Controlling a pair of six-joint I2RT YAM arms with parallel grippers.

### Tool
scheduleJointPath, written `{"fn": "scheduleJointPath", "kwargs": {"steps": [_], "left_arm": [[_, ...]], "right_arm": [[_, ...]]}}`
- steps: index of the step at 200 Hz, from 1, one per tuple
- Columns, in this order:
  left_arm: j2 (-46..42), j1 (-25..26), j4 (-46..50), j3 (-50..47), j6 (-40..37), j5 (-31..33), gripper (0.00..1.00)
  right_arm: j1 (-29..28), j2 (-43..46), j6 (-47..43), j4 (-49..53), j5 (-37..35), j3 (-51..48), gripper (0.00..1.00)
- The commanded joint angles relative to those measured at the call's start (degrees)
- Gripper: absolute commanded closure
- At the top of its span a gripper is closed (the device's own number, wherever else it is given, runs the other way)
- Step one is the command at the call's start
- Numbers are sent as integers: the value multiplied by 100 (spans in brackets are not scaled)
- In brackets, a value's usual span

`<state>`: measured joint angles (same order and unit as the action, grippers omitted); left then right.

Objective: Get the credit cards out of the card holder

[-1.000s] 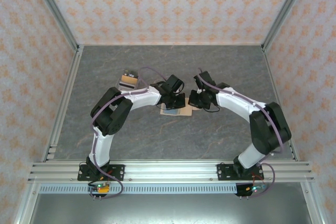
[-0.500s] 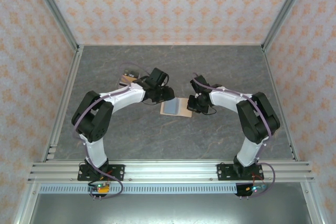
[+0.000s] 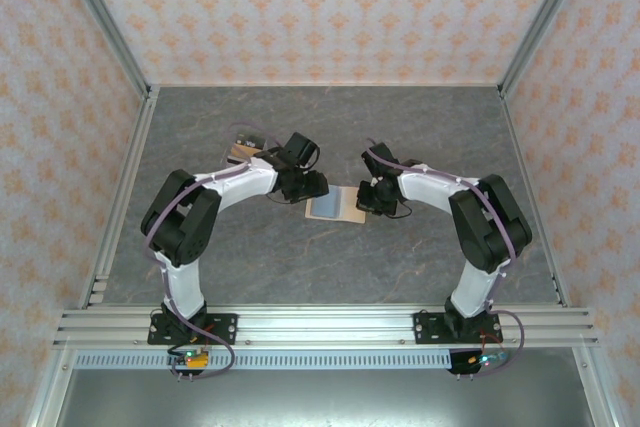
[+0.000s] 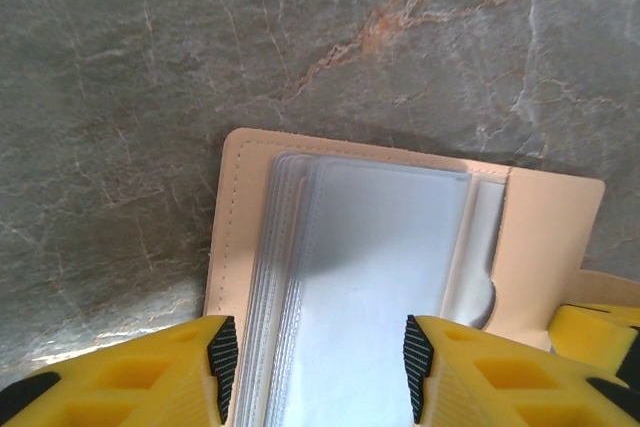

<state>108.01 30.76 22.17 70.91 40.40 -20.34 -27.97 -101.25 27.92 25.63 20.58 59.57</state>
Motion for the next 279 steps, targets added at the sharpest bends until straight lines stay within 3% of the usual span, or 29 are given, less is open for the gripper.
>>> {"fn": "scheduleJointPath", "kwargs": {"steps": [1,73,119,165,248,279], "left_arm": [[107,72,146,200,-94,-176,53],[424,111,147,256,-50,-227,55],[487,125,188,257,-9,-231,51],[546,131,-250,180,152,-980,54],[565,126,-814,149,380,-1595,56],[389,124,-779,161,321,-1580,61]], "right_arm": [[-3,-244,-102,29,-203,95,88],[-6,-300,-120,30,-188,90,89],[-7,-360,-116,4,-159,76,89],[-1,-396,-103,-40,-98,72,89],[1,-367,-100,-23,-80,125,89],[2,-356,-119,17,-88,169,89]]}}
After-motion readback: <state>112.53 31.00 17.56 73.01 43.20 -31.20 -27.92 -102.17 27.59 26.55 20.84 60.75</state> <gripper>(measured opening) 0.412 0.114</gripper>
